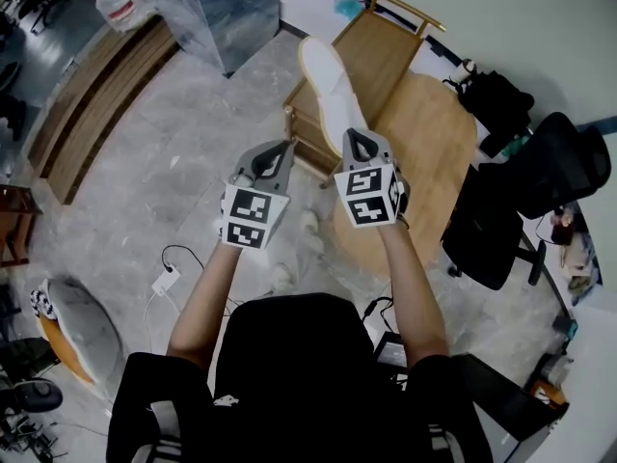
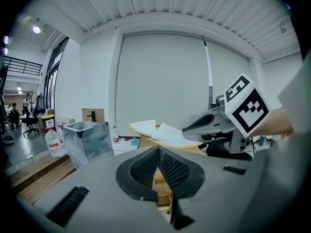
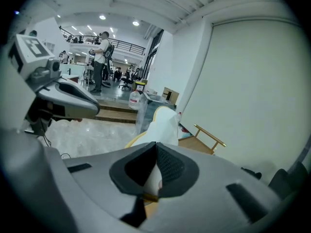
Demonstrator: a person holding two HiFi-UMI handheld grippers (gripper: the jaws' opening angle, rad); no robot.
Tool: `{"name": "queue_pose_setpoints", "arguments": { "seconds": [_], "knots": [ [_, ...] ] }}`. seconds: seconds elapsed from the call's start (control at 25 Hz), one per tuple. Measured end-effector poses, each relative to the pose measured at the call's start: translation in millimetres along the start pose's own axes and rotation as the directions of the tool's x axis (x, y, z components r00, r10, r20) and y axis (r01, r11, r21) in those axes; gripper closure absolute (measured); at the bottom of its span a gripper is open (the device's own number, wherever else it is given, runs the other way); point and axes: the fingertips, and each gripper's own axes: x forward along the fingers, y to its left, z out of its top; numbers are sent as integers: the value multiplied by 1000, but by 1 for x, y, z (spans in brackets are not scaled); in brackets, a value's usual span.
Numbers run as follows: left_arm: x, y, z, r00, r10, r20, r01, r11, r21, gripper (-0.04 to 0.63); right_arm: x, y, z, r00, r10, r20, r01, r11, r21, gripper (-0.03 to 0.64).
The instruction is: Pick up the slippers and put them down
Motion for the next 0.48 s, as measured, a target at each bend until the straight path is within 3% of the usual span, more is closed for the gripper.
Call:
{"name": "queue_pose_setpoints", "arguments": {
  "seconds": [0.48],
  "knots": [
    [-86,-15,-4,999,19,46,-21,999,48,592,-74,49,6,998,-30,46,30,1000,-9,615]
  ]
}}
